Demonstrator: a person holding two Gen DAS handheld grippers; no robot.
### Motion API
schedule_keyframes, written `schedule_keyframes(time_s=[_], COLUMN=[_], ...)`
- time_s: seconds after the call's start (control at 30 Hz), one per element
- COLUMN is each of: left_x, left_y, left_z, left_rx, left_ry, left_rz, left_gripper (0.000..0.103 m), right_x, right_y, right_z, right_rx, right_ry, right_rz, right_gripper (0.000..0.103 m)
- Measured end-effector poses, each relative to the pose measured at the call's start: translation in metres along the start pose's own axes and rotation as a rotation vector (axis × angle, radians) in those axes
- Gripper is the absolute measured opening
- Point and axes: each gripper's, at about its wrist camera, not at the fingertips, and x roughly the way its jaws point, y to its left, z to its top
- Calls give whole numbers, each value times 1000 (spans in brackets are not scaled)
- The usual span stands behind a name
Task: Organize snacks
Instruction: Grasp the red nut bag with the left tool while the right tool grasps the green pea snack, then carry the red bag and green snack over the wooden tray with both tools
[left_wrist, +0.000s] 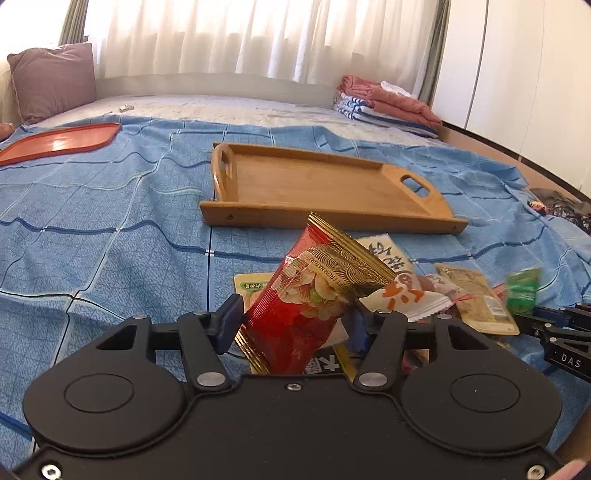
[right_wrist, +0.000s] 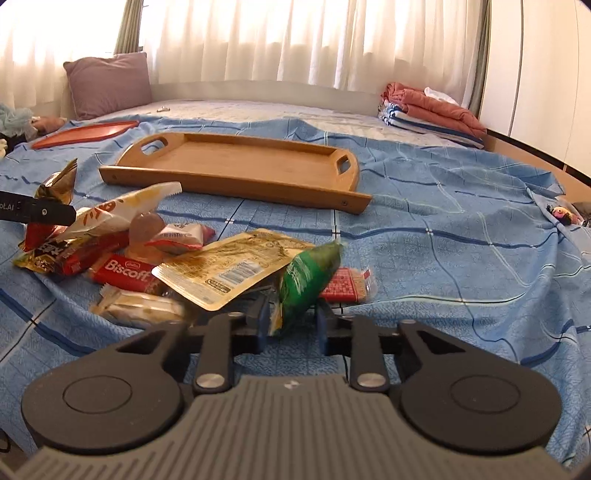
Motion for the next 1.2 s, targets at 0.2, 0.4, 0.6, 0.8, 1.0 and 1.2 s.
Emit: schedule_keyframes(time_s=[0.2,0.4,0.6,0.8,1.0,1.2], left_x=[-20,-27,-23,-19,-12,23], left_y=[-7,-11,-15,-22,-28,-33], left_z=[12,22,26,44,80,137], left_rx=[9,9,6,52,61,72], left_ry=[-54,-72,-57,-56,-67,-15], left_rz=[19,24,29,72,57,41], left_gripper=[53,53,53,52,52,52], right_x=[-15,-13,9,2,1,23], right_y=[-4,-14,-12,-22,-37,-45], right_z=[5,11,17,33,66,119], right_rx=[8,65,96,190,245,229], right_ry=[-36,-38,20,0,-32,-32], right_rz=[-11,9,44,81,129,178], right_gripper=[18,51,18,18,18,18])
